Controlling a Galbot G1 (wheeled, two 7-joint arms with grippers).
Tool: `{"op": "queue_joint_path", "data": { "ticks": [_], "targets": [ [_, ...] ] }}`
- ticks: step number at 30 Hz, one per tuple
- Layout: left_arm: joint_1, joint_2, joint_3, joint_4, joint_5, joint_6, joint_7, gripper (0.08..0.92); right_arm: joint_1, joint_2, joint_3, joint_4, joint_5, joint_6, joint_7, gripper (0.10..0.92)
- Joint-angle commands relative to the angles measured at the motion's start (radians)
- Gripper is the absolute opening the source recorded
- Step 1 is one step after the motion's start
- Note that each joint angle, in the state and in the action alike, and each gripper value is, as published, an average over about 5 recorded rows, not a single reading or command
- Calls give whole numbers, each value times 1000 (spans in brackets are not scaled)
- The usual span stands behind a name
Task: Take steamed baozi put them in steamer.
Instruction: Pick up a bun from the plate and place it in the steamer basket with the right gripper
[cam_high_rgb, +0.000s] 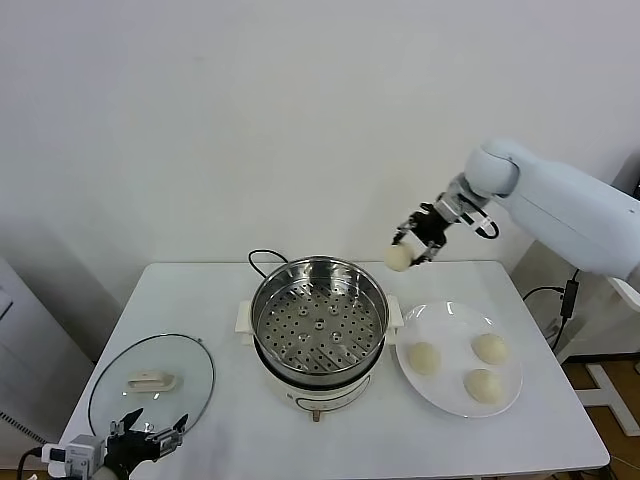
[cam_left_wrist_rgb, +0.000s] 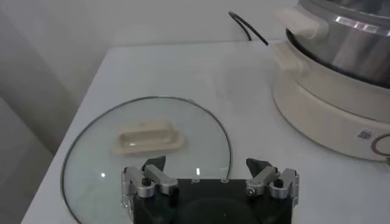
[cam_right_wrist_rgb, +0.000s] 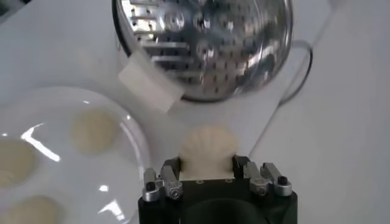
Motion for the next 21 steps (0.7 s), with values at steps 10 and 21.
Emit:
{"op": "queue_joint_path", "data": {
  "ticks": [10,21],
  "targets": [
    [7,1,-3,-1,3,-1,-1,823,-25,272,61,7,-270,292,-42,535],
    [10,2,-5,-3,5,-2,-1,823,-144,303,112,12,-468,292,-41,535]
  ]
}}
